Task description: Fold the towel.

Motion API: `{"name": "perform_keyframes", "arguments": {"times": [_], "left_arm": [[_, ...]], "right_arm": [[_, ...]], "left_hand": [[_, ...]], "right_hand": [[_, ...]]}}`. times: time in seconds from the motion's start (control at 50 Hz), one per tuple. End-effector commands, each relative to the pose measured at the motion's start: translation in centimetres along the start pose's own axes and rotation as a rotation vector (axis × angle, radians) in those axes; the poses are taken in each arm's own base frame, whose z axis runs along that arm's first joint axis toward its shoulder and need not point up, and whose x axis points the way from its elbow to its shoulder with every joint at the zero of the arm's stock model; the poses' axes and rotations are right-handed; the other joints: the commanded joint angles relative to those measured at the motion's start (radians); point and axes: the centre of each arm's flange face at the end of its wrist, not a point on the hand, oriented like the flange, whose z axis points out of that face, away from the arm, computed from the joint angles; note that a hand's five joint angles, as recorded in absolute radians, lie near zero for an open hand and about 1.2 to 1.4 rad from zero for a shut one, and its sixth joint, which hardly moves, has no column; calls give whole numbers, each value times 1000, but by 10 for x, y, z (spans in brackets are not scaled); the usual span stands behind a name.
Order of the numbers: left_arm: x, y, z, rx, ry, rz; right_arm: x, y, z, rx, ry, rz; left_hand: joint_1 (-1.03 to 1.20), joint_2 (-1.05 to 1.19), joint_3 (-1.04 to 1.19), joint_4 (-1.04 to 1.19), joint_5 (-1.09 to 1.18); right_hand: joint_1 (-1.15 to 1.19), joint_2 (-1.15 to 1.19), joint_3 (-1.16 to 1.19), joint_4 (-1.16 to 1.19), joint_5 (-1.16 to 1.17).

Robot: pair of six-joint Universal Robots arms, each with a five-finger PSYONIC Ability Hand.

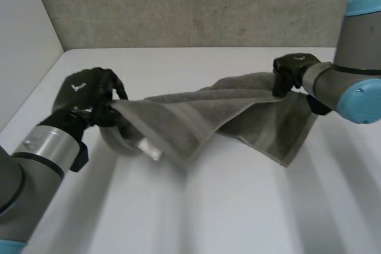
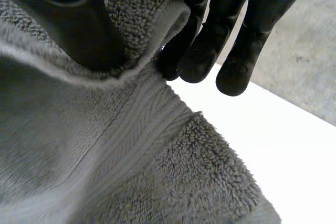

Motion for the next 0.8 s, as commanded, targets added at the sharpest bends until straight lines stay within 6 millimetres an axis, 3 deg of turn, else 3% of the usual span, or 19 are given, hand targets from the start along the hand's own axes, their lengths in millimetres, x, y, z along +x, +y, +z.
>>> {"name": "perform_keyframes", "arguments": {"times": [0.02,0.06,0.16,0.34,0.38,0.52,0.54,0.56,0.6,0.62,0.66,0.74,0.8], "left_arm": [[-24,5,8,-26,-23,-123],[-28,10,11,-49,-17,-141],[-32,30,20,-117,-20,-143],[-47,49,47,-158,-48,-151],[-64,54,61,-164,-87,-156],[-92,56,74,-167,-150,-121],[-98,57,76,-168,-162,-101],[-98,57,76,-168,-162,-101],[-105,56,80,-164,-173,-60],[-105,56,80,-164,-173,-59],[-108,56,84,-158,-179,-31],[-111,56,88,-160,-183,-18],[-111,57,88,-169,-185,-17]], "right_arm": [[-6,25,-27,-90,-119,-139],[-14,40,-42,-142,-177,-210],[-20,54,-61,-192,-211,-281],[-28,60,-69,-199,-244,-257],[-38,61,-70,-186,-271,-205],[-59,58,-69,-102,-312,-111],[-67,58,-70,-85,-325,-96],[-67,58,-70,-85,-325,-96],[-83,58,-71,-62,-359,-82],[-83,58,-71,-62,-359,-82],[-90,56,-72,-47,-373,-67],[-90,52,-71,-34,-371,-47],[-86,46,-73,-16,-359,-35]], "left_hand": [[100,15,6,7,11],[100,15,6,7,11],[100,15,6,7,11],[100,15,6,7,11],[100,15,6,7,11],[100,15,6,7,11],[100,15,6,7,11],[100,15,6,7,11],[100,15,6,7,11],[100,15,6,7,11],[100,15,6,7,11],[100,15,6,7,11],[-136,-221,-230,-229,-225]], "right_hand": [[73,61,62,61,95],[73,61,62,61,95],[73,61,62,61,95],[73,61,62,61,95],[73,61,62,61,95],[73,61,62,61,95],[-152,-165,-164,-165,-130],[-155,-167,-166,-167,-133],[-631,-644,-643,-643,-609],[-633,-646,-645,-645,-611],[-934,-947,-946,-947,-913],[-971,-983,-982,-983,-949],[-1032,-1045,-1044,-1044,-1010]]}}
